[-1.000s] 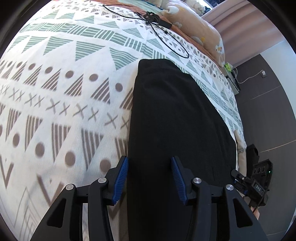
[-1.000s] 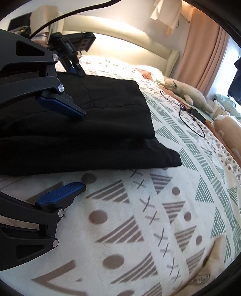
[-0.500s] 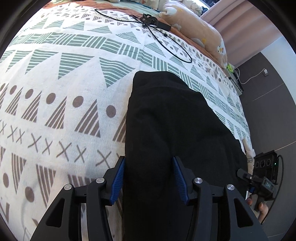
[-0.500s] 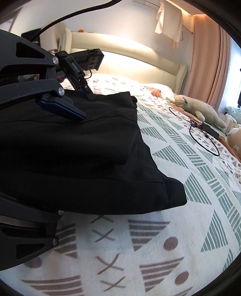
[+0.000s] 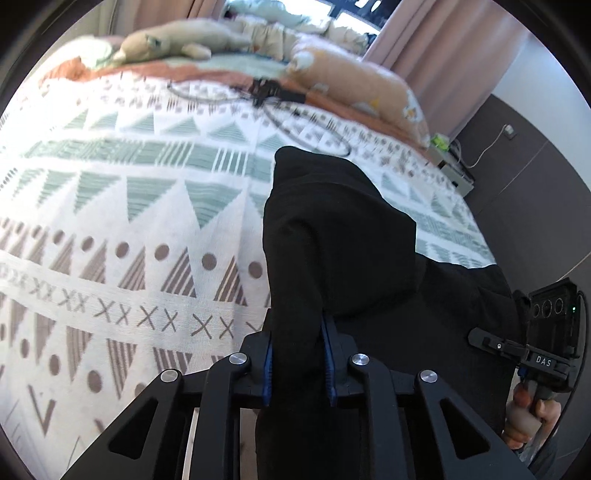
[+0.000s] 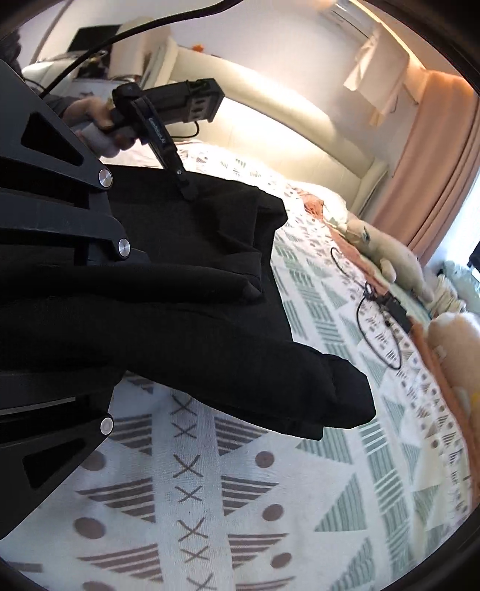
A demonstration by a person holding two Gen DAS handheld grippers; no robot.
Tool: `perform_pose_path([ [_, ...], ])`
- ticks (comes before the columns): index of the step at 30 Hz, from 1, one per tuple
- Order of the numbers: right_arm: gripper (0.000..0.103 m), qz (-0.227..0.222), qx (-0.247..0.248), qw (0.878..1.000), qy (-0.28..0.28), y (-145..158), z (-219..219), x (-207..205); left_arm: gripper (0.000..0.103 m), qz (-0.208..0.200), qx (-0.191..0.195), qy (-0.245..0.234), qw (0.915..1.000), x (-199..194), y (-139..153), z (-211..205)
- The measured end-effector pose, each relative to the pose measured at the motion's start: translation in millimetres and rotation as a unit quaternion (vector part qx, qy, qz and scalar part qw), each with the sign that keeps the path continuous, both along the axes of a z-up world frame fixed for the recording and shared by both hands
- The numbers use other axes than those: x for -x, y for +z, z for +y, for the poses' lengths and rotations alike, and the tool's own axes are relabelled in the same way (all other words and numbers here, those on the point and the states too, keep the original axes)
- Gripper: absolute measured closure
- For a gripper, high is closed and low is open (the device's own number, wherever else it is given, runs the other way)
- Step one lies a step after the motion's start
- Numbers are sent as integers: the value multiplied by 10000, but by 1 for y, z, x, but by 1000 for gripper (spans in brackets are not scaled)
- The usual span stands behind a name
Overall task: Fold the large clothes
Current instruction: 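Lift the folded black shirt off the bed with both grippers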
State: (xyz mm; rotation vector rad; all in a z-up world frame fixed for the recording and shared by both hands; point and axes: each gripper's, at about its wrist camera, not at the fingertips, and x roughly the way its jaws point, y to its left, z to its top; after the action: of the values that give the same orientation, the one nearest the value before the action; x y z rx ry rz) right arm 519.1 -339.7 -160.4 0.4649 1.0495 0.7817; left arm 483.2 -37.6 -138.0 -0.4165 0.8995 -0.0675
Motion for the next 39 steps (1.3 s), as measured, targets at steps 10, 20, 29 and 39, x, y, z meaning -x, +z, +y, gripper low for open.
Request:
perform_pose_path([
  [10,86,-641,72,9975,-274,64,-4,56,83,-705,-124,32,9974,59,68,-16],
  [20,86,-1139,87,9925,-441,108,-10,112,85,-1126,-166,34,9935,114,114,-29],
  [29,86,-1575,56,9862,-505,137,-21,152,86,-1437,-165,0,9895,153,137,-40],
  [39,86,-2081,197,9746,-808,179,-60,197,86,-1861,-97,-314,9820,191,170,-77],
])
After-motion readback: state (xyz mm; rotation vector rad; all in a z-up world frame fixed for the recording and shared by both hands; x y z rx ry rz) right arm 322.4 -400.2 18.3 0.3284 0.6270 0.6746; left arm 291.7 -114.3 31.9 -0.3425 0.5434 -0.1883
